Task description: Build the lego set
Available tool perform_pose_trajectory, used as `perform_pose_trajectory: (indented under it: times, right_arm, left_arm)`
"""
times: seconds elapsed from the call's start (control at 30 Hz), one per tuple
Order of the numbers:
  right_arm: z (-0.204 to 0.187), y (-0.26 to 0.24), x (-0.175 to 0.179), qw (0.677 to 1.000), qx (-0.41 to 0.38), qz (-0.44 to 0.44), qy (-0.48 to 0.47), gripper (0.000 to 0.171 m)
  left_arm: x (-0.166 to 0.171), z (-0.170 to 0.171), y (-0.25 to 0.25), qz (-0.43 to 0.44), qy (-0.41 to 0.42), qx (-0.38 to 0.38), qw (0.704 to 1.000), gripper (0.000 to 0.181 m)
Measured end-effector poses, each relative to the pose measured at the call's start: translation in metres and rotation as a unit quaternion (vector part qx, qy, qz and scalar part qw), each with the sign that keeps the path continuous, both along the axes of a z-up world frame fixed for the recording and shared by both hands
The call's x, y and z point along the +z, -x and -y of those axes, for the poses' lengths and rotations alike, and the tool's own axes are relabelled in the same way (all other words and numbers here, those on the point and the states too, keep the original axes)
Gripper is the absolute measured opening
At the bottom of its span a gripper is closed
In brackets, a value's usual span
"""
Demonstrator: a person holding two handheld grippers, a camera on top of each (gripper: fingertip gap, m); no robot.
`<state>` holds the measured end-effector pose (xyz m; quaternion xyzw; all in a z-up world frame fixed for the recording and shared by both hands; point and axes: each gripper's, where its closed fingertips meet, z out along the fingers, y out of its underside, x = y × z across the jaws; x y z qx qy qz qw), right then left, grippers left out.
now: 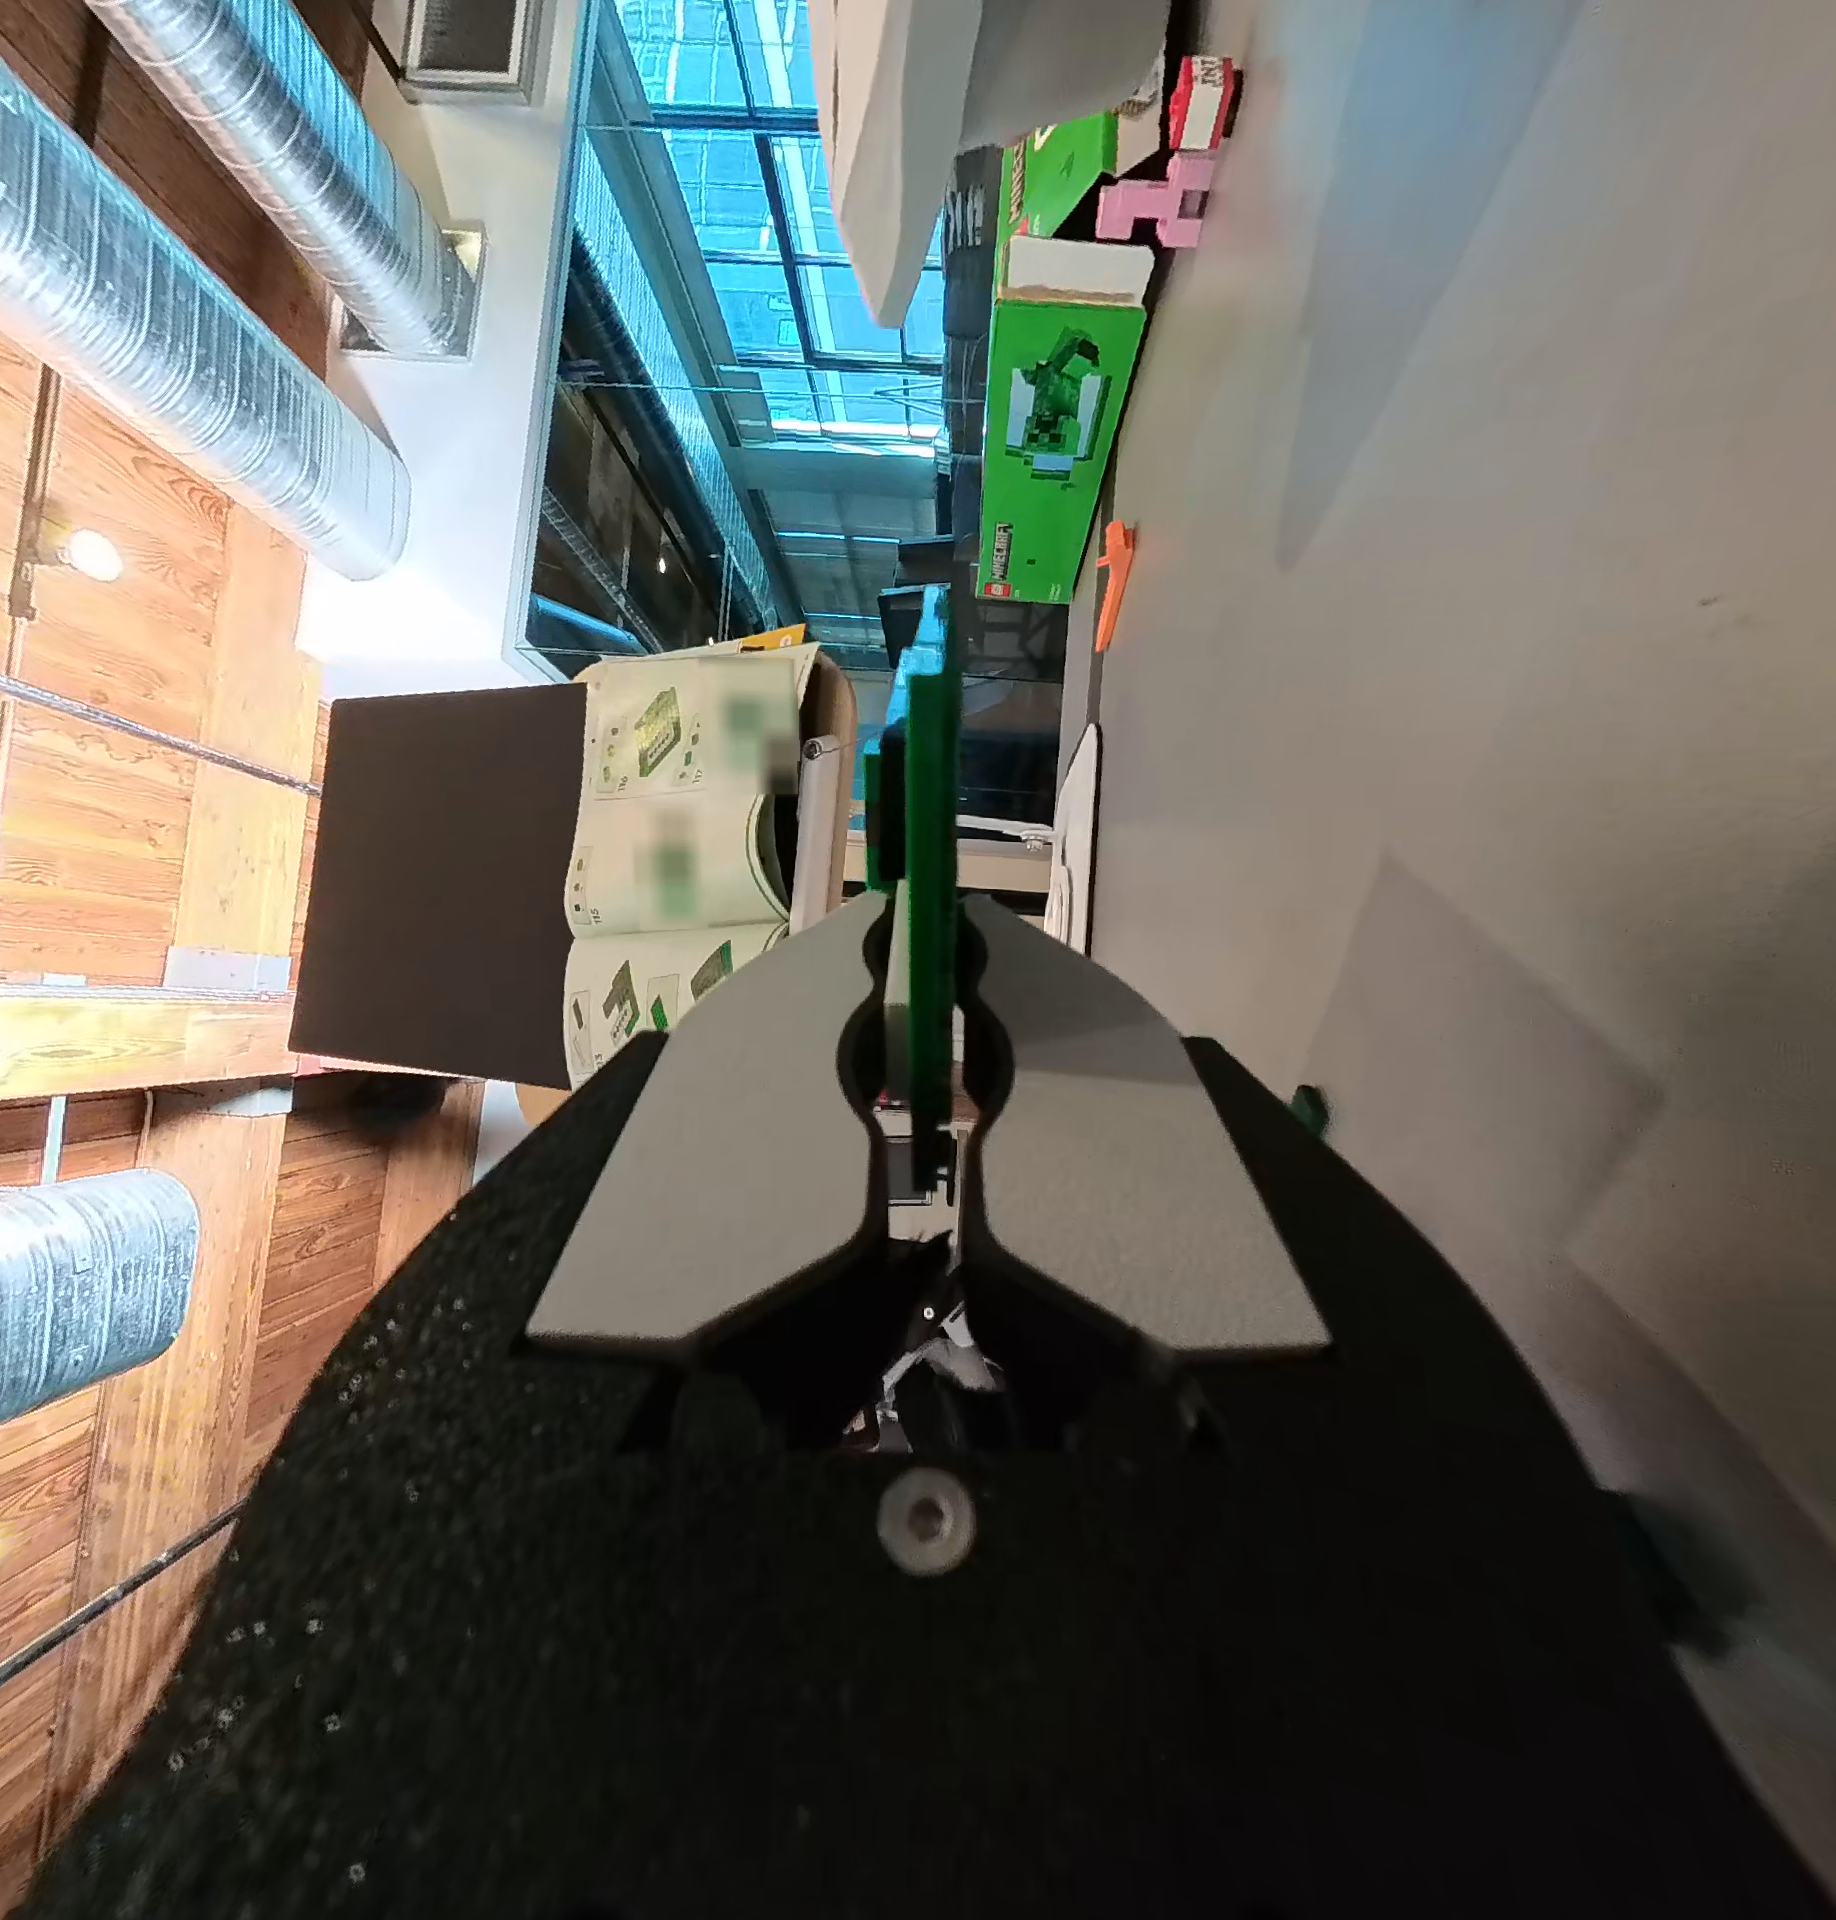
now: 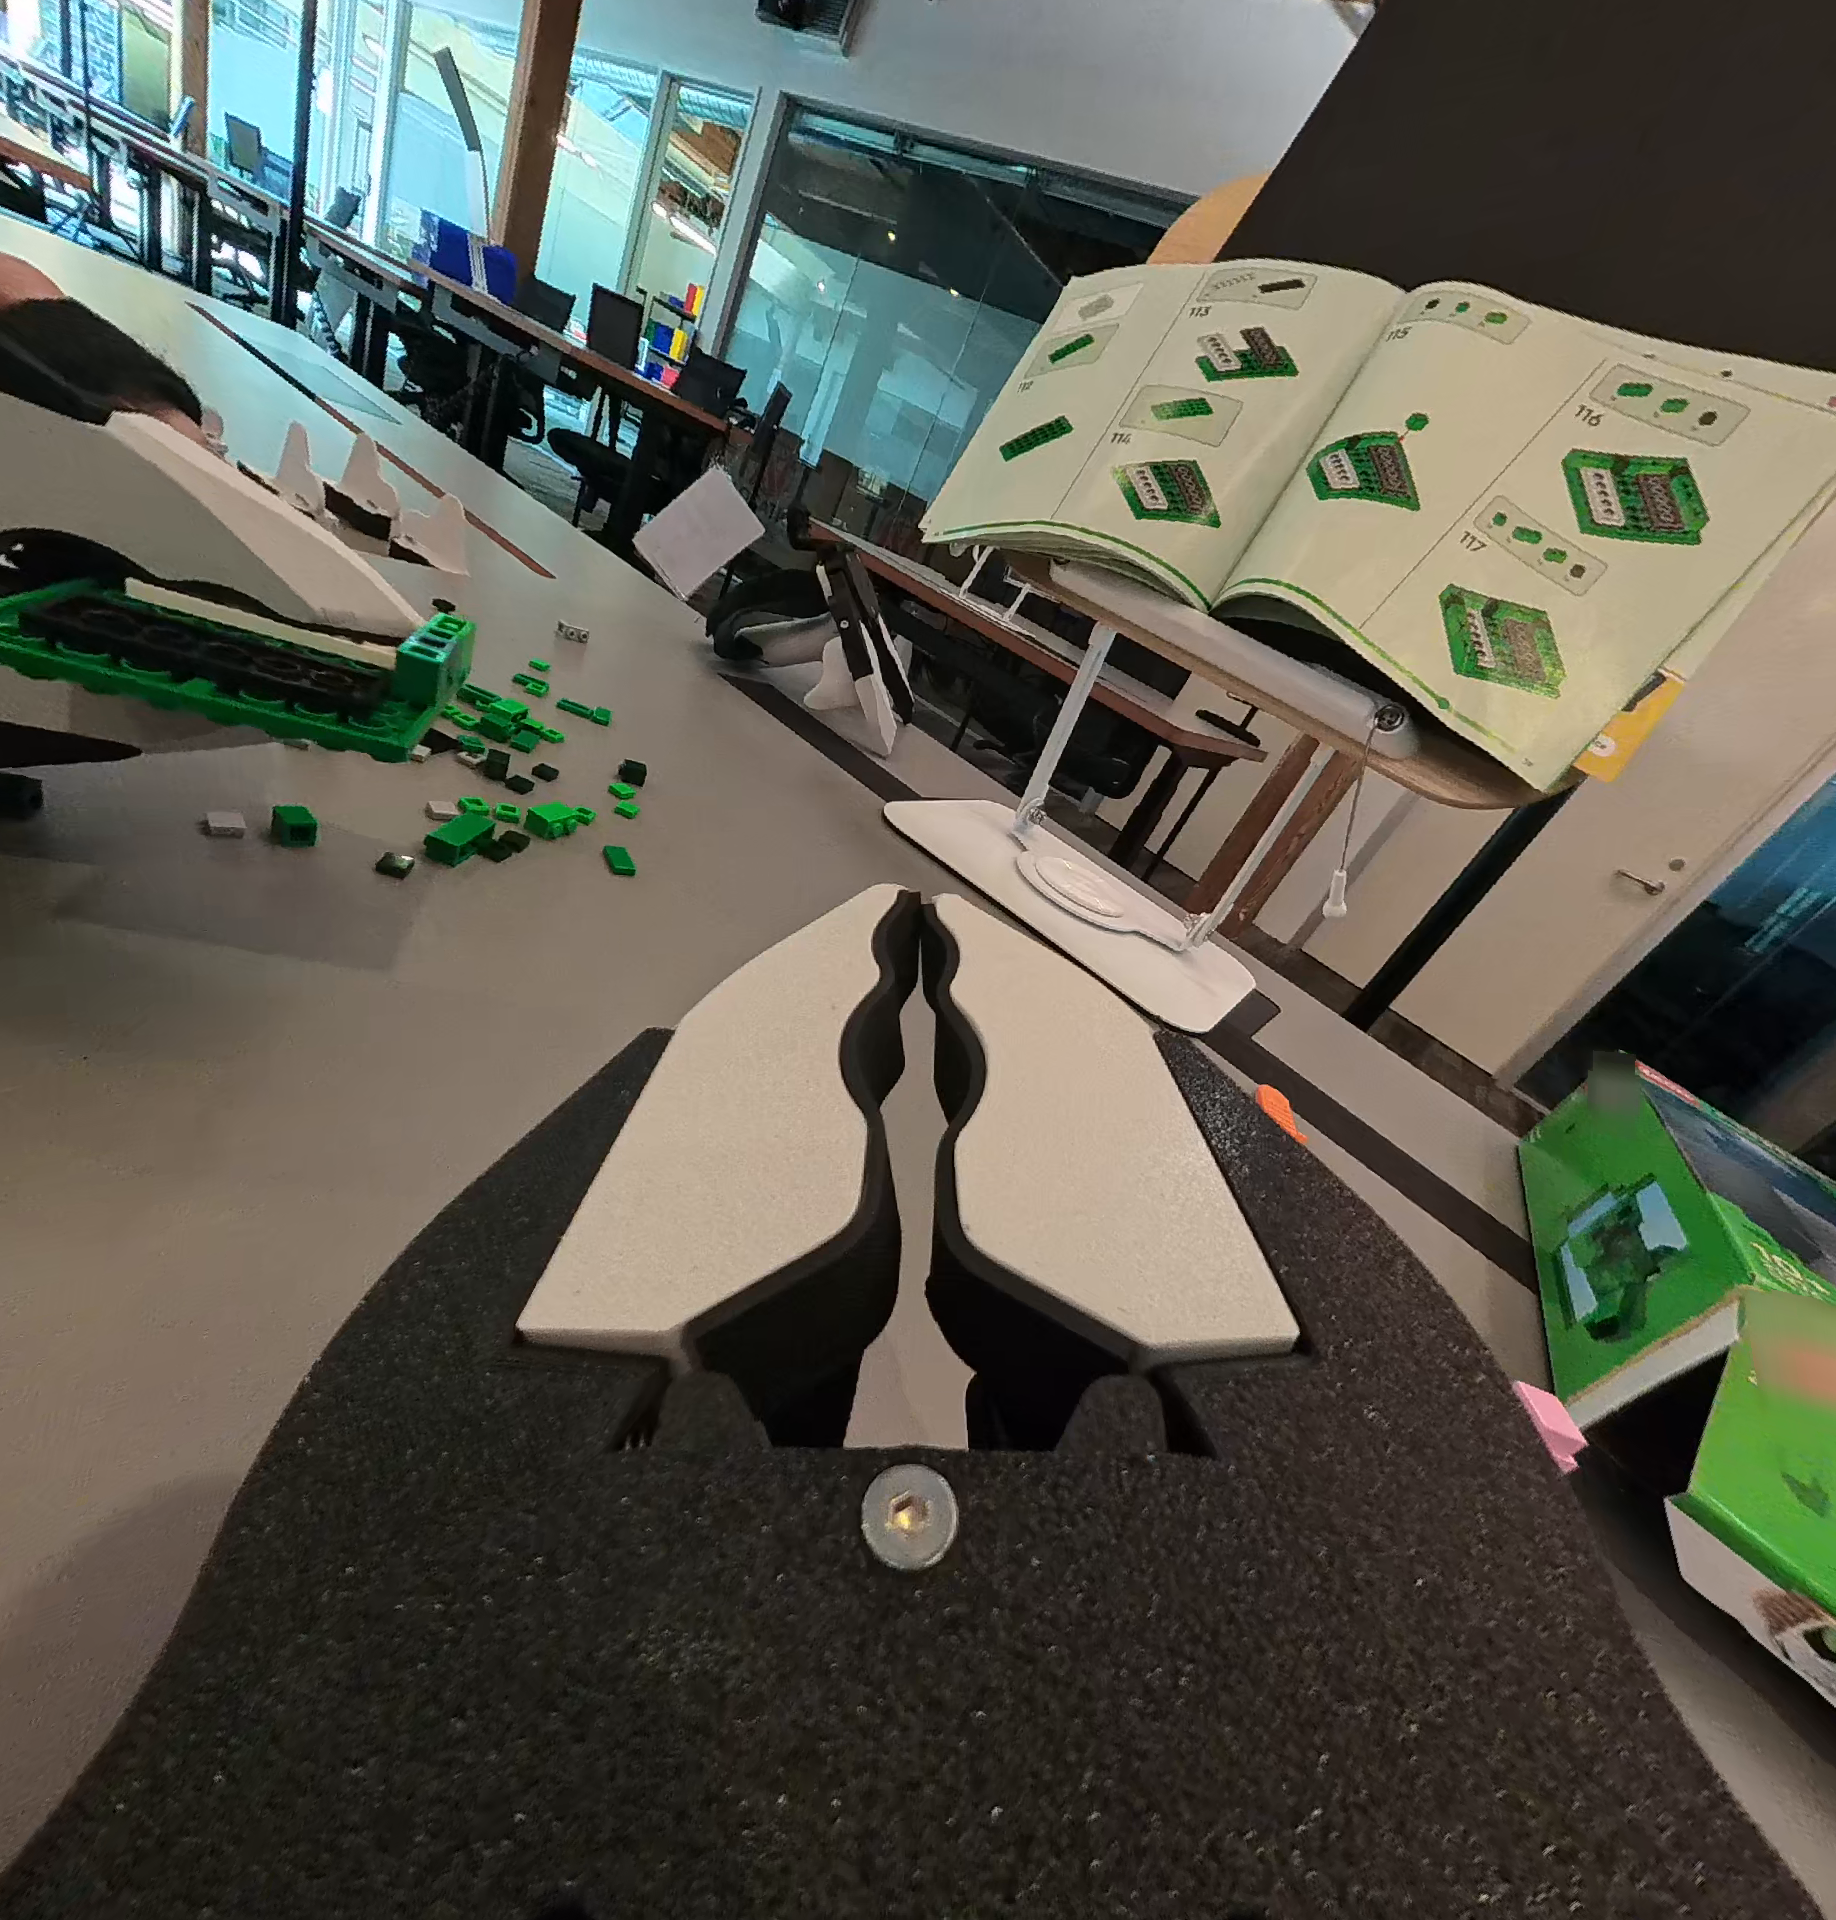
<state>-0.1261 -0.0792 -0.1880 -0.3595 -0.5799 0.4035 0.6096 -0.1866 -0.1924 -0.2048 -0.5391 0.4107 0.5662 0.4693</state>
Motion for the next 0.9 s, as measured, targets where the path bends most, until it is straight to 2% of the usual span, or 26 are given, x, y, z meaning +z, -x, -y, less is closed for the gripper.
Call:
perform_pose_trajectory:
  times: [0.27, 0.47, 0.63, 0.73, 0.9]
  right_arm:
    - [0.000, 0.000, 0.000, 1.000, -0.001, 0.001, -0.001, 0.000]
    - [0.006, 0.007, -0.002, 1.000, 0.001, 0.006, -0.029, 0.000]
    - [0.035, 0.040, -0.008, 0.994, 0.077, 0.021, -0.071, 0.000]
    - [0.050, 0.075, -0.009, 0.987, 0.146, 0.024, -0.059, 0.000]
    - [0.081, 0.140, -0.026, 0.948, 0.291, 0.127, -0.012, 0.006]
  left_arm:
    - [-0.001, -0.001, -0.003, 0.002, 0.005, -0.005, 1.000, 0.008]
    - [-0.005, -0.005, -0.025, -0.010, 0.018, -0.035, 0.999, 0.008]
    - [-0.013, -0.005, -0.041, -0.042, 0.038, -0.066, 0.996, 0.008]
    - [-0.015, -0.004, -0.046, -0.052, 0.043, -0.076, 0.995, 0.008]
    - [-0.016, -0.006, -0.046, -0.049, 0.048, -0.079, 0.994, 0.009]
